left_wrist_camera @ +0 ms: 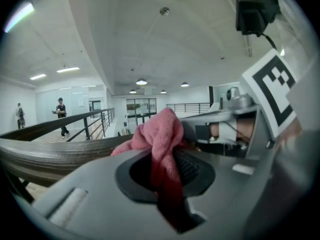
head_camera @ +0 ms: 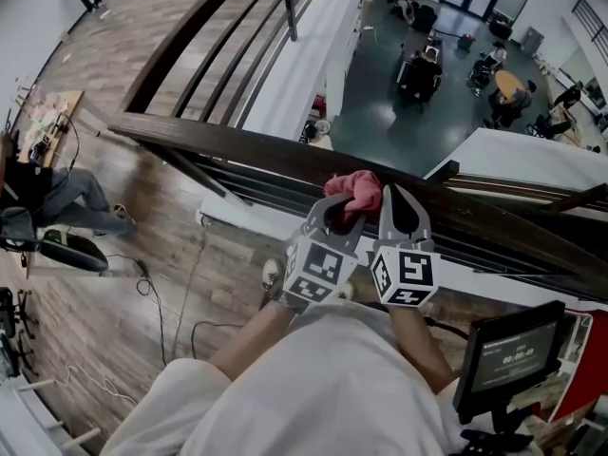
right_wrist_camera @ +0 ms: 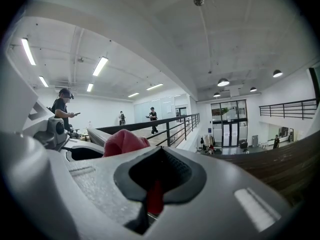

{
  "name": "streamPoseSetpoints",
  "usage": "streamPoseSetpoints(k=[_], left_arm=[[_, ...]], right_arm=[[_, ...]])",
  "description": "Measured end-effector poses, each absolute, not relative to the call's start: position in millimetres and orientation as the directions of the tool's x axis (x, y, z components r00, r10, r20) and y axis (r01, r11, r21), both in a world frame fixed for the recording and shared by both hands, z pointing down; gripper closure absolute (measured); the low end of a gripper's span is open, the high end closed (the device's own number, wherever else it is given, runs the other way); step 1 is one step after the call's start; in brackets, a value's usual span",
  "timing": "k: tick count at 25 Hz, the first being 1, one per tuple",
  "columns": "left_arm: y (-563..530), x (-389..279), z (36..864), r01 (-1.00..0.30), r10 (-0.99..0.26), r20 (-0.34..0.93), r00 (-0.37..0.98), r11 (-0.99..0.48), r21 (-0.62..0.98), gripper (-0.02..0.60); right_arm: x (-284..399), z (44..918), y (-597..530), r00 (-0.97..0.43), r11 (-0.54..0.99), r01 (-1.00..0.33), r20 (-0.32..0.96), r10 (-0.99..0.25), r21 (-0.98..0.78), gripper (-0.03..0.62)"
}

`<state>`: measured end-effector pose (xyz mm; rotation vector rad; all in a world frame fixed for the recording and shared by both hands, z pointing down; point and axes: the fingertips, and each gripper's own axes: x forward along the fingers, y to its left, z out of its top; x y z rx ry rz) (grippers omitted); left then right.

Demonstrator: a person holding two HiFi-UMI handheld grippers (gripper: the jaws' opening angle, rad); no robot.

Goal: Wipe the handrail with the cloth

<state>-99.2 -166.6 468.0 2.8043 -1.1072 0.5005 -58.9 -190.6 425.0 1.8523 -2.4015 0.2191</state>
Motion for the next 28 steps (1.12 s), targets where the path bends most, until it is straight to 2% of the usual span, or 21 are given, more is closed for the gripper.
streamPoseSetpoints(k=[18, 28], left_arm=[[-163.2, -95.1, 455.7, -0.621, -0.598, 0.319, 0.736, -0.783, -0.035, 0.509], [-157.7, -98.9, 452.6, -0.597, -0.574, 0.311, 0.758, -0.802, -0.026, 0.509]], right_arm=[[-41.5, 414.7, -184.6, -0.209, 0.207, -0.978, 0.126, -0.970, -0.032, 0.591], [-10.5, 412.1, -171.0, -0.155, 0.154, -0.988, 0.101, -0.983, -0.012, 0.591]])
